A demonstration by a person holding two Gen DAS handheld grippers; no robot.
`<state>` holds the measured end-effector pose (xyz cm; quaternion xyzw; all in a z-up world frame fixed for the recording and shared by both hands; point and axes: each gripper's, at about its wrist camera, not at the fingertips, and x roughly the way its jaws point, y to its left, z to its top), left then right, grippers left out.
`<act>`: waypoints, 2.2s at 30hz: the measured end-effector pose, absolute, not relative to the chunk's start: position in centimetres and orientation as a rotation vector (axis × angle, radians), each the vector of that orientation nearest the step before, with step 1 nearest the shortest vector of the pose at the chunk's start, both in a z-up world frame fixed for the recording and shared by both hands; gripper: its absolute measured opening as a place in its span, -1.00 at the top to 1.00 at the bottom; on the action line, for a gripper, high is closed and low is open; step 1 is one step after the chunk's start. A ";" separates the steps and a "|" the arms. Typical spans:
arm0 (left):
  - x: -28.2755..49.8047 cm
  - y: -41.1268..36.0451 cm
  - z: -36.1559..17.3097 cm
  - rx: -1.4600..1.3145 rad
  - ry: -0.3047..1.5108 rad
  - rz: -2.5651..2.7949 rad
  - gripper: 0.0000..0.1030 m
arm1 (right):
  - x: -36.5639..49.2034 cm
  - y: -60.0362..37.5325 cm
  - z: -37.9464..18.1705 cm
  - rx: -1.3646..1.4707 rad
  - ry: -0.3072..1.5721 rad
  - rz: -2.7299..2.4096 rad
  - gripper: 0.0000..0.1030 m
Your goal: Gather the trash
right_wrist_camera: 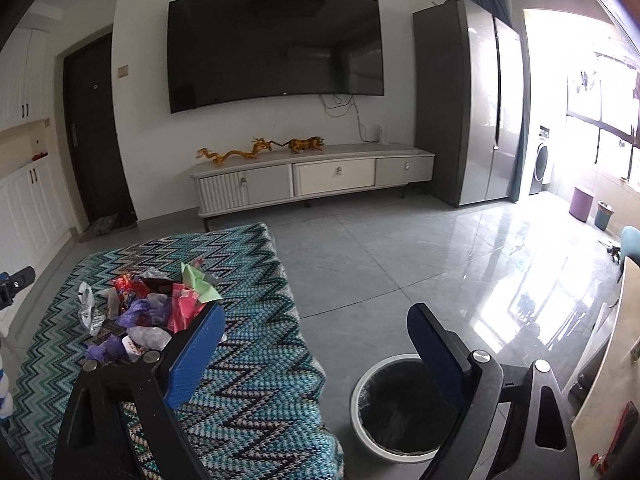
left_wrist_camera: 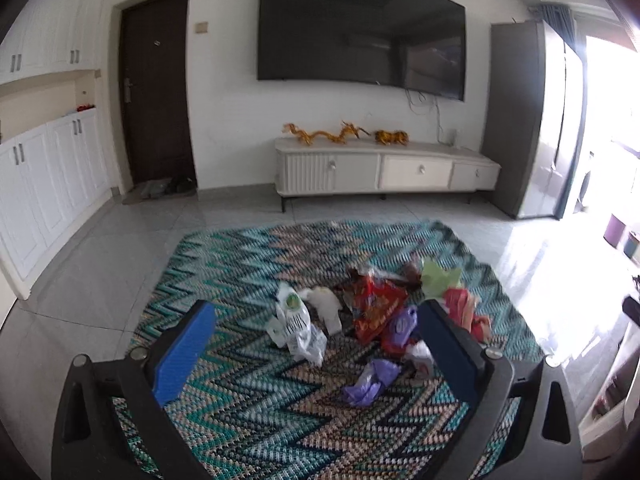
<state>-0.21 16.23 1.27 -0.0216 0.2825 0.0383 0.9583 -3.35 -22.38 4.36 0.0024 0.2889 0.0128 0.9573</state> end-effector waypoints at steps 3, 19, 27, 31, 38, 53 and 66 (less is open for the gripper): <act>0.7 15.2 -1.3 0.001 0.635 0.030 -0.87 | -2.2 -21.1 3.5 -0.008 0.625 0.072 -0.64; 5.6 13.2 -8.1 0.017 0.830 -0.153 -0.53 | 6.2 -15.7 -1.6 0.009 0.839 0.322 -0.17; 7.0 12.7 -10.8 -0.006 0.917 -0.241 -0.06 | 10.8 -13.2 -5.7 0.034 0.957 0.439 0.09; 7.2 12.5 -11.8 -0.024 0.947 -0.268 0.37 | 12.1 -12.6 -7.6 0.018 1.006 0.450 0.18; 5.8 12.0 -11.1 -0.025 0.916 -0.264 0.42 | 11.7 -13.4 -8.5 0.043 1.015 0.468 0.45; -0.6 12.0 -5.8 -0.026 0.793 -0.242 0.43 | 3.4 -15.5 -3.8 0.038 0.900 0.473 0.46; -3.9 11.7 -4.0 -0.016 0.758 -0.218 0.43 | -0.7 -19.0 -7.2 0.063 1.023 0.395 0.36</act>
